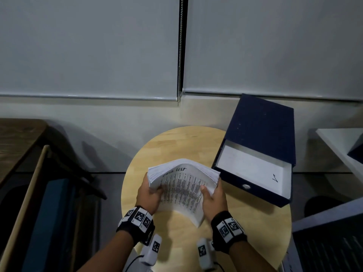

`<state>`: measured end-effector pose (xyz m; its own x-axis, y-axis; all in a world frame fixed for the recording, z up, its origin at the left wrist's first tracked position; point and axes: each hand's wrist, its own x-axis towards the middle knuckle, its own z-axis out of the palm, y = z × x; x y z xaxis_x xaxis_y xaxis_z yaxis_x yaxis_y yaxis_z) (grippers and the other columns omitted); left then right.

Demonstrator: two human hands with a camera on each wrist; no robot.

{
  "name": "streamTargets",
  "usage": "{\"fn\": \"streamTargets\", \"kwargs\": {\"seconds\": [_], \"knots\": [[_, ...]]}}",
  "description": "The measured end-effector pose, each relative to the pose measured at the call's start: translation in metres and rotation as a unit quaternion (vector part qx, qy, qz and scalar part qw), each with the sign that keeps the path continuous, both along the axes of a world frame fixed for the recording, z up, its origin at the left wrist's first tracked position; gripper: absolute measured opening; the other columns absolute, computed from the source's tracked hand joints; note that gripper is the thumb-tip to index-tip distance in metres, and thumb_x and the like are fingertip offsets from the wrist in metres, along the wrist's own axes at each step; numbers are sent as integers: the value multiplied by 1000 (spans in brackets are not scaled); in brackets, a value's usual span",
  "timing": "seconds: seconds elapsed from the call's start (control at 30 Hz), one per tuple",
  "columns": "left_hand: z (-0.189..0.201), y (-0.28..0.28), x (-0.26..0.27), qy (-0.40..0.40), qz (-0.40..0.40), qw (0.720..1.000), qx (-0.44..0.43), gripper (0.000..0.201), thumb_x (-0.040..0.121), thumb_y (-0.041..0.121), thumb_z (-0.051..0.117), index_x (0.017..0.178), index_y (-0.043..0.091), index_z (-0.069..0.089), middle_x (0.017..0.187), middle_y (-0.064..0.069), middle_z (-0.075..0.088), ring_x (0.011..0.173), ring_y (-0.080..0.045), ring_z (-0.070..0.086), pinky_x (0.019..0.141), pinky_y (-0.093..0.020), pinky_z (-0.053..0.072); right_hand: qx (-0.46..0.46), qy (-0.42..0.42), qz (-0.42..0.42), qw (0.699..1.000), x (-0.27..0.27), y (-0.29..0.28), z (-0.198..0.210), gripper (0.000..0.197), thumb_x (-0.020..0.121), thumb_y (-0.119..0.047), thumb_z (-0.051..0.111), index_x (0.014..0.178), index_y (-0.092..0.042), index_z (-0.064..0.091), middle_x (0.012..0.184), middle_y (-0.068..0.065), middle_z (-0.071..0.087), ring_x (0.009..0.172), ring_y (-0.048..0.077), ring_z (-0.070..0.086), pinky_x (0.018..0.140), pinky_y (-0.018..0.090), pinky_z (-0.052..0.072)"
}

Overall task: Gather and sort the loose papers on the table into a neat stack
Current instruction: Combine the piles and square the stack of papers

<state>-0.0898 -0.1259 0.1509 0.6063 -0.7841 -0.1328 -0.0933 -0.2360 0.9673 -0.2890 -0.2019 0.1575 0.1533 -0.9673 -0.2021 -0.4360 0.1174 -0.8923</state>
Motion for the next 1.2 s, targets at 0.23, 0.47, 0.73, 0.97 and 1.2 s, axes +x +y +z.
{"fn": "streamTargets", "kwargs": {"seconds": [0.23, 0.47, 0.73, 0.97, 1.2], "knots": [[-5, 2, 0, -2, -11, 1000, -2, 42, 84, 7, 65, 123, 21, 56, 107, 5, 67, 105, -24, 62, 88, -43, 52, -16, -9, 2, 1000, -2, 2, 1, 62, 95, -31, 58, 150, -22, 30, 140, 8, 57, 130, 27, 53, 107, 47, 46], [-13, 10, -10, -14, -27, 1000, 3, 38, 88, 14, 66, 124, 21, 56, 114, 2, 64, 109, -22, 59, 89, -32, 46, -26, -18, 24, 999, -6, 11, 2, 99, 73, -84, 42, 145, -16, 35, 132, 11, 61, 123, 29, 58, 102, 42, 49], [-26, 8, 4, -1, -53, 997, 48, 68, 60, 54, 70, 118, 20, 62, 111, -2, 70, 103, -23, 65, 90, -47, 53, 1, -23, 9, 1000, -14, -2, 8, 49, 92, -39, 58, 137, -25, 46, 123, 1, 65, 118, 23, 61, 100, 45, 51], [-20, 19, 13, 51, -128, 989, 46, 63, 56, 56, 81, 103, 16, 68, 97, -8, 75, 91, -24, 71, 77, -35, 58, -56, -144, -6, 988, -26, -28, 71, 34, 92, -8, 62, 123, -23, 58, 120, -2, 69, 117, 21, 62, 103, 51, 48], [-1, 18, 7, -3, -201, 979, 14, 68, 64, 73, 66, 114, 27, 60, 100, -1, 73, 95, -16, 69, 80, -36, 57, -55, -211, -43, 975, -38, -52, 110, 35, 93, 1, 59, 111, -29, 64, 111, -3, 74, 109, 18, 68, 99, 44, 52]]}}
